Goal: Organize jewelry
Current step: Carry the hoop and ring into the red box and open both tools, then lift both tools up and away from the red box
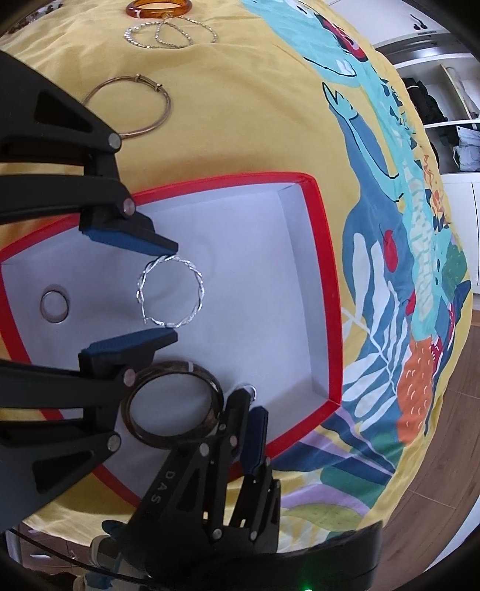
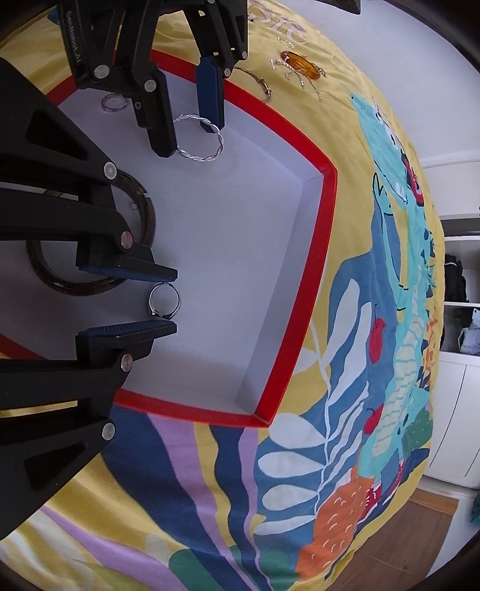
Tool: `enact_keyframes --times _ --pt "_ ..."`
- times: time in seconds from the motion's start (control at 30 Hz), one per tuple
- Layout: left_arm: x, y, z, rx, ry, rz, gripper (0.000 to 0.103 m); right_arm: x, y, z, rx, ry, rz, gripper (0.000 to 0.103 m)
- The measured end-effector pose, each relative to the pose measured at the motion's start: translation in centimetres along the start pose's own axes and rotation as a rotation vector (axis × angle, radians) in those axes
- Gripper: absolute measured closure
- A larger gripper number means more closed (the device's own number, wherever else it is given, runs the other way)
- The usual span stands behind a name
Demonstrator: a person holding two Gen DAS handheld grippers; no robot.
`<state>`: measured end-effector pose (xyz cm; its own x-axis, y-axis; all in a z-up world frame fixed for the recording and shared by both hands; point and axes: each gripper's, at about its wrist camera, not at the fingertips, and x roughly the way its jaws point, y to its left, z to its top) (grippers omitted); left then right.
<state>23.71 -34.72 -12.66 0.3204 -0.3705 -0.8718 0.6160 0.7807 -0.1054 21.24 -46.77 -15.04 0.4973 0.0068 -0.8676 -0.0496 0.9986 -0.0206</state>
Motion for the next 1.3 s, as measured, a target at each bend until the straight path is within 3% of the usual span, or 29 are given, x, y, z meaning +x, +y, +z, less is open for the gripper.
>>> enact_keyframes --times 0.2,0.37,0.43,0.6,0.83,1.3 --pt "-4.2 -0.3 0.1 -0.02 -0.042 -0.009 0.065 -4.4 -0.8 -0.5 0.037 -0.042 -0.029 0.078" --pt "-11.1 -0.2 0.7 -0.019 -0.12 0.017 0.065 -10.8 -0.5 -0.3 0.051 -0.121 -0.052 0.074" --pt "-14.6 0.6 0.6 -0.032 -0.161 0.041 0.064 -14.0 0.1 -0.2 0.056 -0.166 -0.061 0.067" --pt "-22.2 3.0 -1.0 -0.054 -0.242 0.116 0.064 -21.2 2.3 0.2 0.067 -0.269 -0.056 0.061" --pt "-33.3 7.1 -5.9 -0.117 -0.382 0.231 0.064 -29.4 6.1 -0.9 0.094 -0.384 -0.019 0.054" --pt "-47.9 11.3 -17.7 -0.206 -0.524 0.403 0.064 -39.5 13.8 -4.7 0.126 -0.528 0.07 0.053"
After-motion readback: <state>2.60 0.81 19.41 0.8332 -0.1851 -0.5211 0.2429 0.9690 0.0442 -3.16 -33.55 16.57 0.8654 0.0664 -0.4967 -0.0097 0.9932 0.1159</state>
